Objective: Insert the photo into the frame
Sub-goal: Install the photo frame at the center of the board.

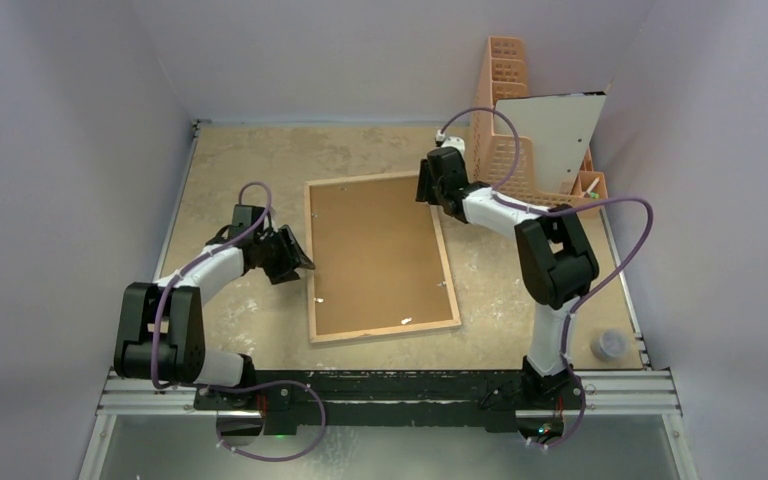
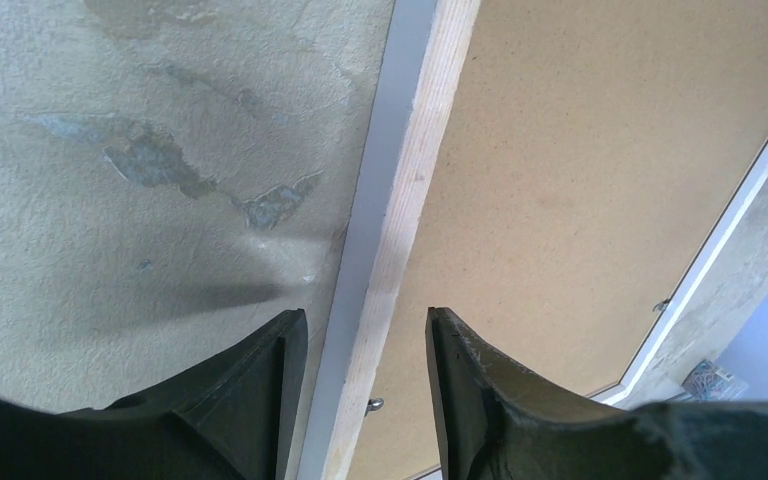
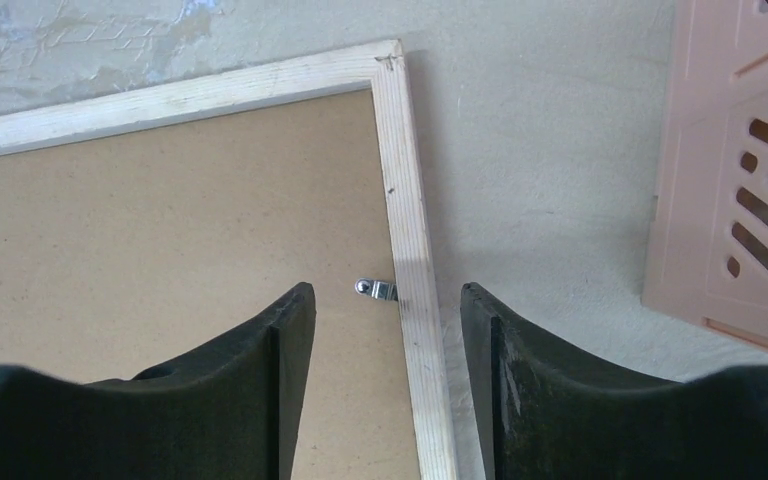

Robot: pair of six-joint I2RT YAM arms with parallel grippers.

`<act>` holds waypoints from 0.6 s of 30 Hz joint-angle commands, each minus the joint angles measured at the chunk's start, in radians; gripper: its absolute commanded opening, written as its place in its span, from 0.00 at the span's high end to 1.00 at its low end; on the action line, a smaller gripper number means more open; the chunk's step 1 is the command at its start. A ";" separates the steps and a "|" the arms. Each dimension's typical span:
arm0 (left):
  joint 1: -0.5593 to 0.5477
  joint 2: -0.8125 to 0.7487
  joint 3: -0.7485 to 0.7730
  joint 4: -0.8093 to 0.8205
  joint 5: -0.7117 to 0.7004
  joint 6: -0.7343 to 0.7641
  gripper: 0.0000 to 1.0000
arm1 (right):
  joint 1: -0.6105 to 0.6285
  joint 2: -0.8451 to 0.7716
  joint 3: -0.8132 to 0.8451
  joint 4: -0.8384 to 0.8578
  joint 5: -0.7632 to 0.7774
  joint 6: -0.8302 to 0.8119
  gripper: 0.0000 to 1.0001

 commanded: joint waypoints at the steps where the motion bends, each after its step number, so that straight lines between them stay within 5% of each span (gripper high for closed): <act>1: -0.004 -0.012 0.007 0.005 -0.017 0.007 0.50 | -0.002 0.016 0.045 -0.020 -0.012 -0.042 0.41; 18: -0.004 0.045 0.007 0.028 0.032 0.009 0.49 | -0.005 0.084 0.054 -0.046 -0.026 -0.060 0.54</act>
